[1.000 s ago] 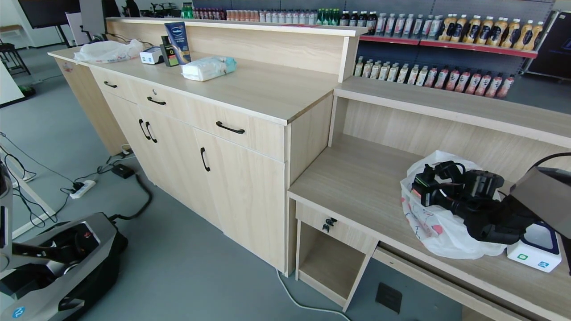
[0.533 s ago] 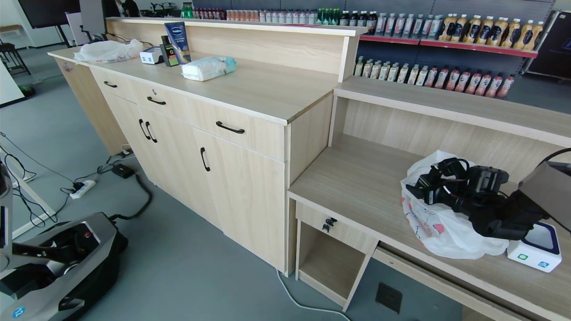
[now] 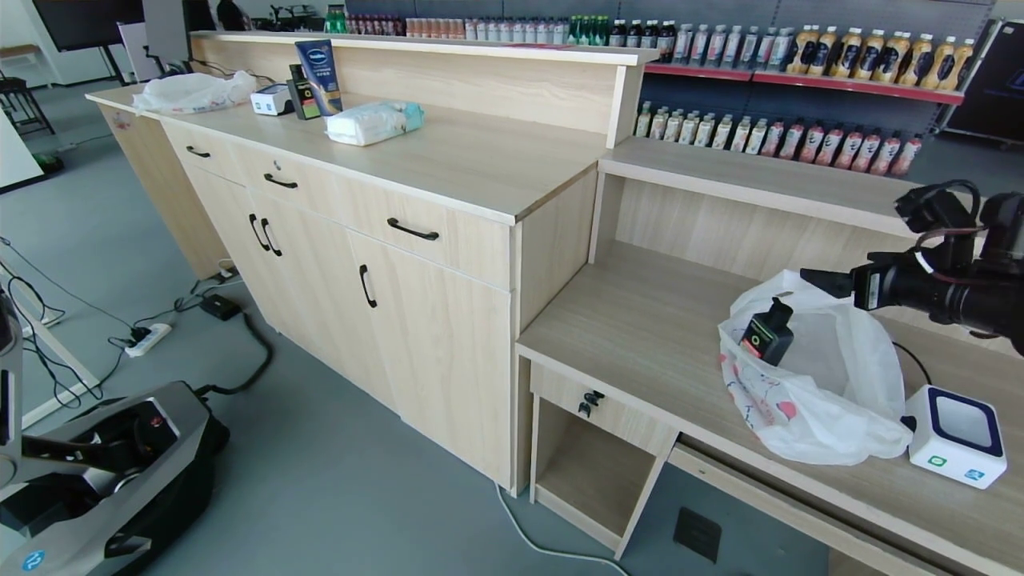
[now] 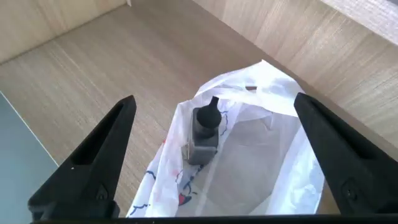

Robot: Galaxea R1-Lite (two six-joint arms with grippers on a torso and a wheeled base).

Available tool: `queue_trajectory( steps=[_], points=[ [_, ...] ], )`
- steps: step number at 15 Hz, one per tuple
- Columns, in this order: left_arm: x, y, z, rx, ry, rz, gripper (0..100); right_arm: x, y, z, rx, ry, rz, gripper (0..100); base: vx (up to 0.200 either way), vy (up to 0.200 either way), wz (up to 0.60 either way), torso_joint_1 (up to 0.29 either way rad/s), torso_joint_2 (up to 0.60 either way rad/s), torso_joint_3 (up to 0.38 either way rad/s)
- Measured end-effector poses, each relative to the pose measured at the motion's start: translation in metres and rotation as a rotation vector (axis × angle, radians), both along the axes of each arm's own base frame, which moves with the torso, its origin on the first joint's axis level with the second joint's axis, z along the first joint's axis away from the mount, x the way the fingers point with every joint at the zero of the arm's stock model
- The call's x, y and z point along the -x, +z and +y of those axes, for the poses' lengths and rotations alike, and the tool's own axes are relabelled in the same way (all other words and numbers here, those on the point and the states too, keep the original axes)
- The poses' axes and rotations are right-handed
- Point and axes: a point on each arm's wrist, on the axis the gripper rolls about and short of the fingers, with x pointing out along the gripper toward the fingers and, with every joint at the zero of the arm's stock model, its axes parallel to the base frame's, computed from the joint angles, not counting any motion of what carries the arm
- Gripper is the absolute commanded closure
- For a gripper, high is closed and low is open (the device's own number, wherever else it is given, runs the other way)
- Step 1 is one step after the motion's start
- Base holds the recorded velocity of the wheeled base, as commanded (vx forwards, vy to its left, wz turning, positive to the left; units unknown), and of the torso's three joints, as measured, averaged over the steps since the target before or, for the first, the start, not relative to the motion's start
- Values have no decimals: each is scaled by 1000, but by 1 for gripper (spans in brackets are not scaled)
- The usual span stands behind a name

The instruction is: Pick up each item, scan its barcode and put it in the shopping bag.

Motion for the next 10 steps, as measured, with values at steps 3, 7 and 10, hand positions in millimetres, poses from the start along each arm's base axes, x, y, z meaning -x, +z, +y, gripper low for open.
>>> queue_trajectory(
  steps=[3, 7, 10],
  points=[
    [0, 0, 0, 0, 0, 0, 0, 65, 38, 6, 60, -31, -54, 0, 0, 0, -600, 7, 4, 4],
    [0, 0, 0, 0, 0, 0, 0, 119, 53, -13, 114, -191, -7, 0, 0, 0, -600, 0, 2, 0],
    [0, 0, 0, 0, 0, 0, 0, 125, 48, -31, 123, -435, 81, 0, 0, 0, -600, -2, 1, 4]
  ],
)
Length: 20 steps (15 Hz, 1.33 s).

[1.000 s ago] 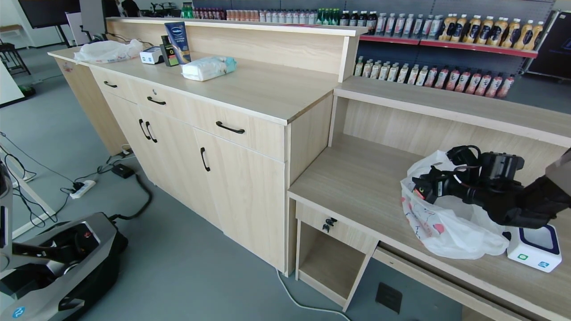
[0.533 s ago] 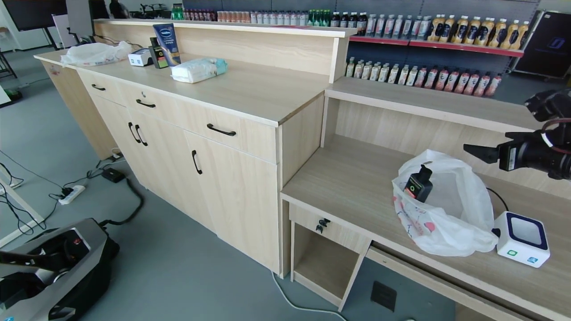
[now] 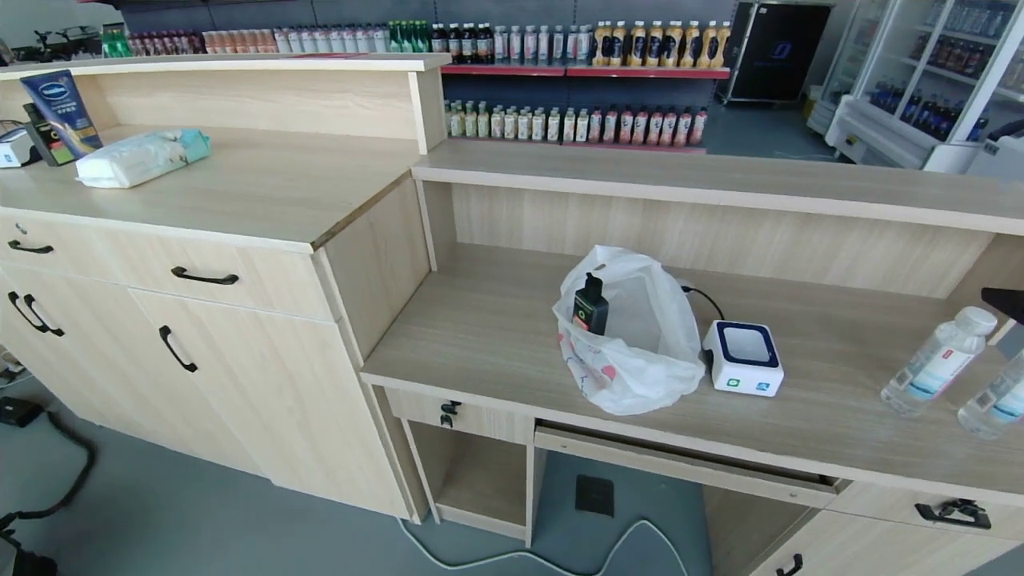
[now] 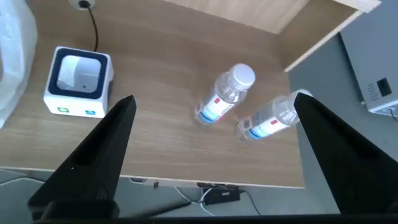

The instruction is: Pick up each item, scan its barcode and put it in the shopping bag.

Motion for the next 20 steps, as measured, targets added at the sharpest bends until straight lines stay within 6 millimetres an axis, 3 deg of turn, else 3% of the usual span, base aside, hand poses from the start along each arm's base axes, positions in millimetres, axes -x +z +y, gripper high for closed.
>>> queue_trajectory(
  steps=[4, 7, 11, 20],
  points=[
    [0, 0, 0, 0, 0, 0, 0, -21, -5, -33, -58, -108, -21, 0, 0, 0, 0, 0, 0, 0],
    [0, 0, 0, 0, 0, 0, 0, -33, -25, -58, -91, -64, 9, 0, 0, 0, 0, 0, 0, 0],
    [0, 0, 0, 0, 0, 0, 0, -27, -66, -80, -115, -95, 127, 0, 0, 0, 0, 0, 0, 0],
    [0, 0, 0, 0, 0, 0, 0, -26, -105, -123, -75, 44, 63, 0, 0, 0, 0, 0, 0, 0]
  ],
)
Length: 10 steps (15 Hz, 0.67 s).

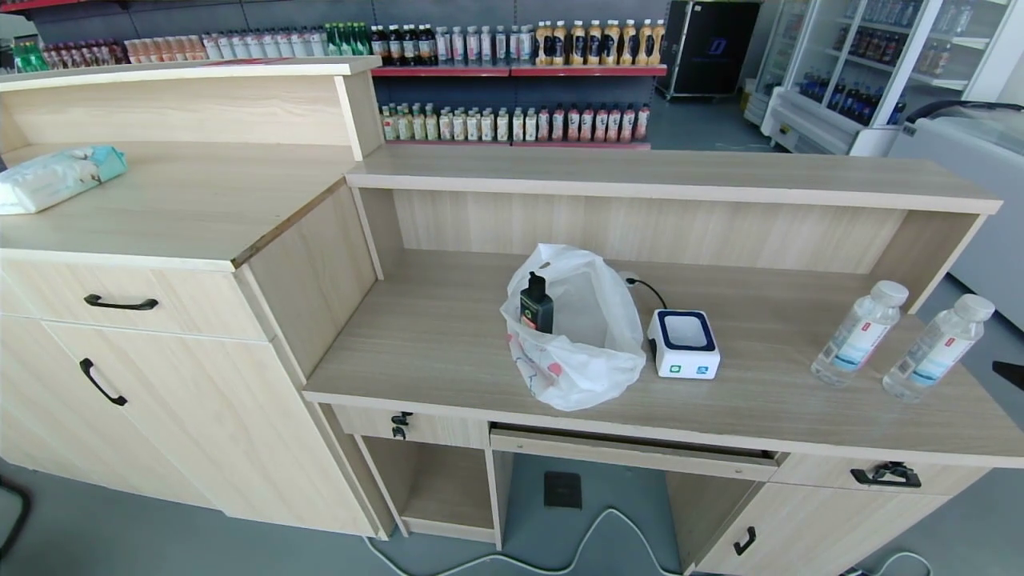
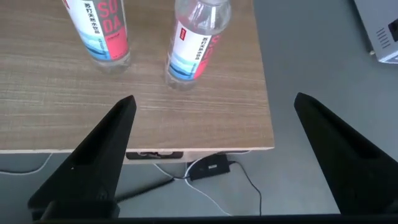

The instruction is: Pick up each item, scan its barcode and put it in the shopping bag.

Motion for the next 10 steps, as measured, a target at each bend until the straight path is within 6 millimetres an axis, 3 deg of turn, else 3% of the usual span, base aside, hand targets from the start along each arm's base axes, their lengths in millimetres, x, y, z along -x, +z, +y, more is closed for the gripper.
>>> queue_trajectory(
  steps=[4, 10],
  points=[
    [0, 0, 0, 0, 0, 0, 0, -11, -11, -13, -24, 109, -55, 0, 0, 0, 0, 0, 0, 0],
    [0, 0, 0, 0, 0, 0, 0, -31, -28, -20, -42, 139, -46, 0, 0, 0, 0, 0, 0, 0]
  ],
)
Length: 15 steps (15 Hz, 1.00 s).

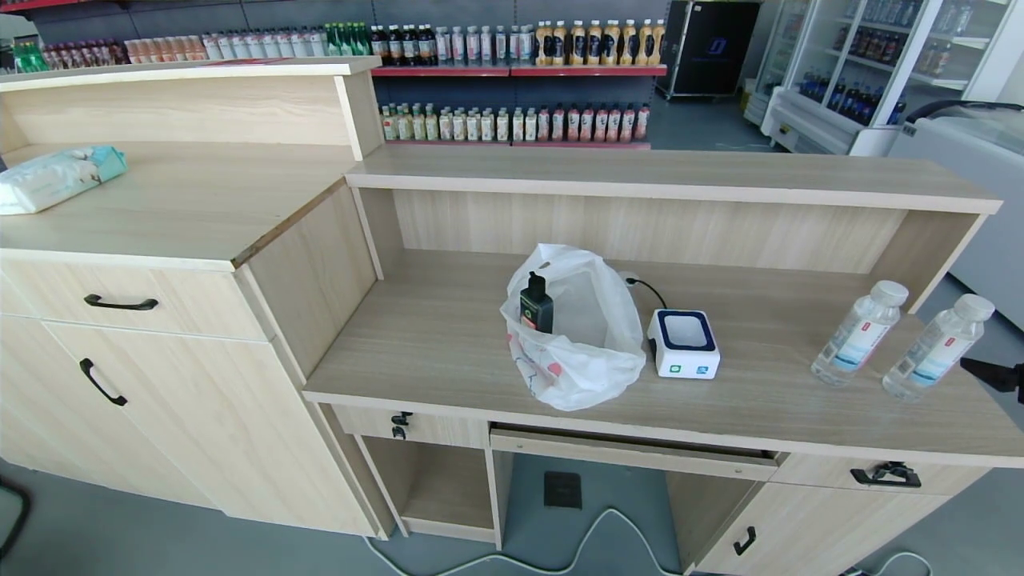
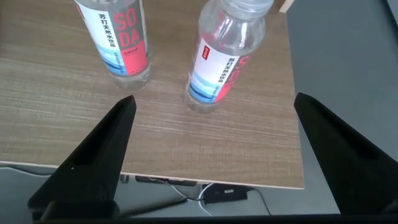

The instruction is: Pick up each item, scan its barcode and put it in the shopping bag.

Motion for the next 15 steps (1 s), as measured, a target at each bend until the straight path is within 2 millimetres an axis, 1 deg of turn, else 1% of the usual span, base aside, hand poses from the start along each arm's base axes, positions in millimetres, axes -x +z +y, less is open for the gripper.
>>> queue_trajectory(
  steps=[2, 6, 9, 15],
  points=[
    [0, 0, 0, 0, 0, 0, 0, -6, -4, 1, -17, 9, 3, 0, 0, 0, 0, 0, 0, 0],
    [0, 0, 0, 0, 0, 0, 0, -27, -6, 12, -38, 54, -29, 0, 0, 0, 0, 0, 0, 0],
    [0, 0, 0, 0, 0, 0, 0, -39, -8, 19, -33, 85, -47, 0, 0, 0, 0, 0, 0, 0],
    [0, 0, 0, 0, 0, 0, 0, -62, -21, 31, -30, 138, -48, 0, 0, 0, 0, 0, 0, 0]
  ],
)
